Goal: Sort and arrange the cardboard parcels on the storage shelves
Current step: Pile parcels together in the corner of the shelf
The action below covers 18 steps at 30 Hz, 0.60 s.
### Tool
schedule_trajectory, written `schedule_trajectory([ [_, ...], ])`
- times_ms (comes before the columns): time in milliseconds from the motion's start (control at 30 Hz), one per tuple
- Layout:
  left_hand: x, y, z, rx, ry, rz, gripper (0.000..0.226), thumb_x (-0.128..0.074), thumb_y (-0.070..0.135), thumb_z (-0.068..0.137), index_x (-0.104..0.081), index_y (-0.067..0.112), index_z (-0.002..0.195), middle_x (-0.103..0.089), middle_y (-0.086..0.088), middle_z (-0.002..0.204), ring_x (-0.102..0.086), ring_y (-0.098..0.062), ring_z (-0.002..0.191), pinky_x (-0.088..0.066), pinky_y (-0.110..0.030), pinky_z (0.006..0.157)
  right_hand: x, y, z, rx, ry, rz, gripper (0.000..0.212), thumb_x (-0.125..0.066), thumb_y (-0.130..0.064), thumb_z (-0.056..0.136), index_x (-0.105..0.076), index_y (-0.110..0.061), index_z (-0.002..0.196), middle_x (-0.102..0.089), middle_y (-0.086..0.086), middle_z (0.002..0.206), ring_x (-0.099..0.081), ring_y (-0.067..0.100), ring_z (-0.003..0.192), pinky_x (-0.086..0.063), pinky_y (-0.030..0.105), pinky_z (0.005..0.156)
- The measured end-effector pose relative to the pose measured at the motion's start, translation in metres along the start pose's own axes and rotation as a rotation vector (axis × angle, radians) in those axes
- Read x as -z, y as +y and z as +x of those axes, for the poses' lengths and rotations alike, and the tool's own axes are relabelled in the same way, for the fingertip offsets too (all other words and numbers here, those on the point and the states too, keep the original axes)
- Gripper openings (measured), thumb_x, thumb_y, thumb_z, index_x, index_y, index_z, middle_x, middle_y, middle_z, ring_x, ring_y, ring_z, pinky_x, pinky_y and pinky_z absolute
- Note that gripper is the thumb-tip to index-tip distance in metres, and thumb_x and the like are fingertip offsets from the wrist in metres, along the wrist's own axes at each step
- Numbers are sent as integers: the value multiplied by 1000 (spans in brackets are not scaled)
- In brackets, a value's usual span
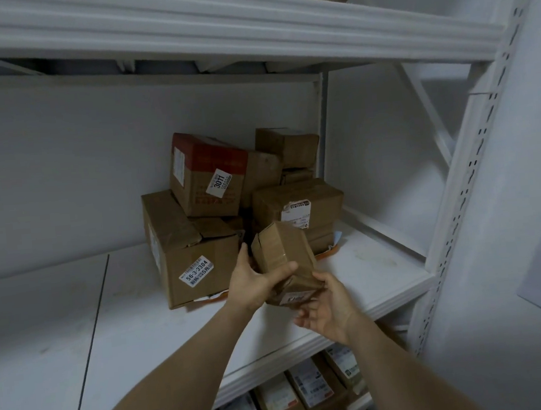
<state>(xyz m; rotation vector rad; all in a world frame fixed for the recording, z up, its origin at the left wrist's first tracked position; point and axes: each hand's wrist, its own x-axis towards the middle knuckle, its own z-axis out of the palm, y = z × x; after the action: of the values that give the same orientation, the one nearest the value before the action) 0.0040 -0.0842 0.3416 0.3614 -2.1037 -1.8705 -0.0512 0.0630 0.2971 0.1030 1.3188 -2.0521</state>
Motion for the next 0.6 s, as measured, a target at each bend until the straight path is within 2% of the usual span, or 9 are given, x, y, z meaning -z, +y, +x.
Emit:
schedule_trajectory([
  [67,-2,1,0,29,4,-74,97,-82,33,70,-26,18,148,-51,-1,134,-52,-18,118,-48,-34,98,1,0,0,-22,-22,-5,60,-45,-50,91,-61,4,111,-60,20,84,-49,23,60,-49,33,57],
  [133,-2,3,1,72,6,-169,76,-70,22,84,-29,18,148,-51,-7,134,-57,-22,109,-55,-32,78,4,-1,1,-35,-46,-4,63,-38,-53,92,-62,3,107,-59,20,78,-45,21,55,-45,31,55],
  [167,-2,4,1,85,10,-200,71,-65,17,87,-29,17,148,-51,-9,134,-58,-23,105,-55,-29,69,5,-1,1,-38,-51,-10,64,-36,-53,92,-63,2,105,-59,19,75,-44,20,54,-44,30,53],
  [233,-1,1,3,90,25,-241,72,-64,11,88,-26,15,149,-51,-7,130,-59,-24,103,-55,-29,64,5,-2,1,-45,-38,-28,63,-33,-54,92,-64,1,98,-56,17,70,-40,19,51,-42,28,51],
  [433,-5,-7,7,90,45,-232,82,-69,9,84,-21,15,150,-51,-6,129,-56,-31,114,-56,-33,68,5,-3,1,-81,-30,-86,64,-29,-58,93,-61,-3,94,-54,13,64,-32,14,49,-36,25,47],
  [533,-3,-9,8,77,55,-198,73,-66,8,87,-31,33,146,-55,-14,125,-60,-29,105,-57,-38,74,6,-2,0,-102,-26,-148,63,-37,-61,89,-62,-4,95,-56,13,66,-32,13,47,-35,24,49],
  [600,-2,-9,8,26,97,-89,56,-70,23,81,-50,53,123,-47,-20,132,-59,-28,111,-52,-45,92,6,-3,-2,-121,-4,-200,64,-43,-66,84,-63,-6,94,-57,14,68,-32,13,45,-34,22,46],
])
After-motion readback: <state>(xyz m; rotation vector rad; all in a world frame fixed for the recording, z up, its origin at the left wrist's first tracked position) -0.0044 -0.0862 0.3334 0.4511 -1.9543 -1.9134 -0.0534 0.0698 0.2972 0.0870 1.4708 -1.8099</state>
